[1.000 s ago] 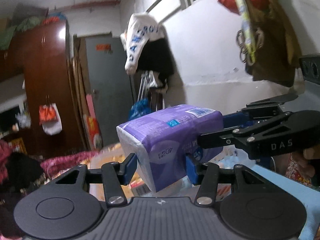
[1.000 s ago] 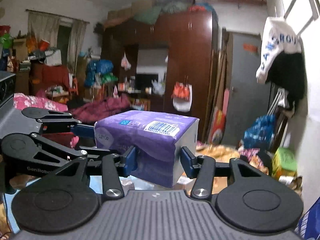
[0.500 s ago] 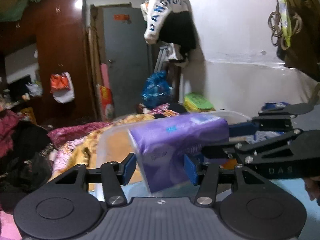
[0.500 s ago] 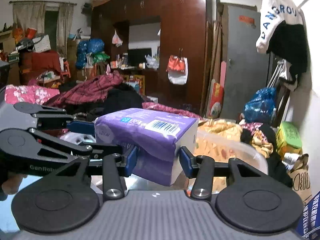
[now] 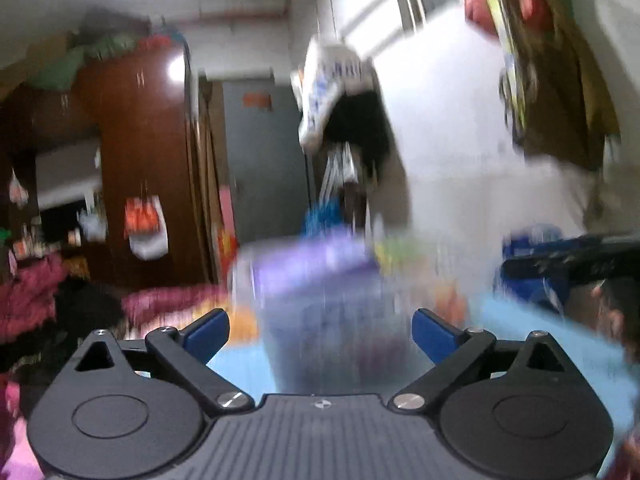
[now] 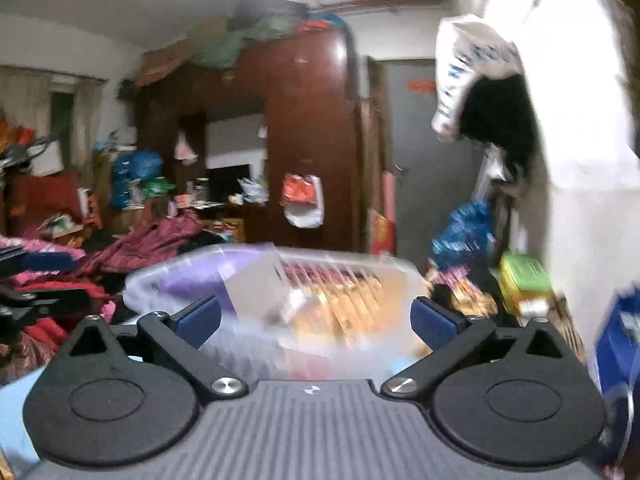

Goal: Organize objects
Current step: 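Reach both grippers to the plastic-wrapped white roll beside the basket and close on it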

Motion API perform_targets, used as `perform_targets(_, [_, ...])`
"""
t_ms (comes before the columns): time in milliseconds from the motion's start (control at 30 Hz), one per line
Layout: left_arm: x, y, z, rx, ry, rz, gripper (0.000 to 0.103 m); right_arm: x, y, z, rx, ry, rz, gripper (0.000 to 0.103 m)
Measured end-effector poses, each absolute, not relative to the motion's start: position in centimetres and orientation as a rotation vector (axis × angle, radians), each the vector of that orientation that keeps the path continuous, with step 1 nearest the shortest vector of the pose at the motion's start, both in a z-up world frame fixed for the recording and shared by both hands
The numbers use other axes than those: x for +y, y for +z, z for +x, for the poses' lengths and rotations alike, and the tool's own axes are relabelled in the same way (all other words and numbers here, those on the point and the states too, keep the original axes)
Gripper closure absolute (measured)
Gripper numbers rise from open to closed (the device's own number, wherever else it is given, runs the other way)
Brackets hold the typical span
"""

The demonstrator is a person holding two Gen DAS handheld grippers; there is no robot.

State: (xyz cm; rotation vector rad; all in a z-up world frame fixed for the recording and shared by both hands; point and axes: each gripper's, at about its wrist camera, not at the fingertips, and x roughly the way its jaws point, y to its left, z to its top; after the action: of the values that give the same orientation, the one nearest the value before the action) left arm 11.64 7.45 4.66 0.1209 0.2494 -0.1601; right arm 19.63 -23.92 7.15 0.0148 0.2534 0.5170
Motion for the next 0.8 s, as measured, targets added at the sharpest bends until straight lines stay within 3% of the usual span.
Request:
perform_targets(200, [9.0,1.3,15.2,0.458,-0.165,0.015,0.007,-25.1,2.3,20.8,0.527,0.525,0.035,0.0])
perform_targets(800, [9.3,-1.3,18.3,0.615,-0.203,-0.025,0.008,-23.1,1.2,24.7,0.642,0.558,-0.015,0.007])
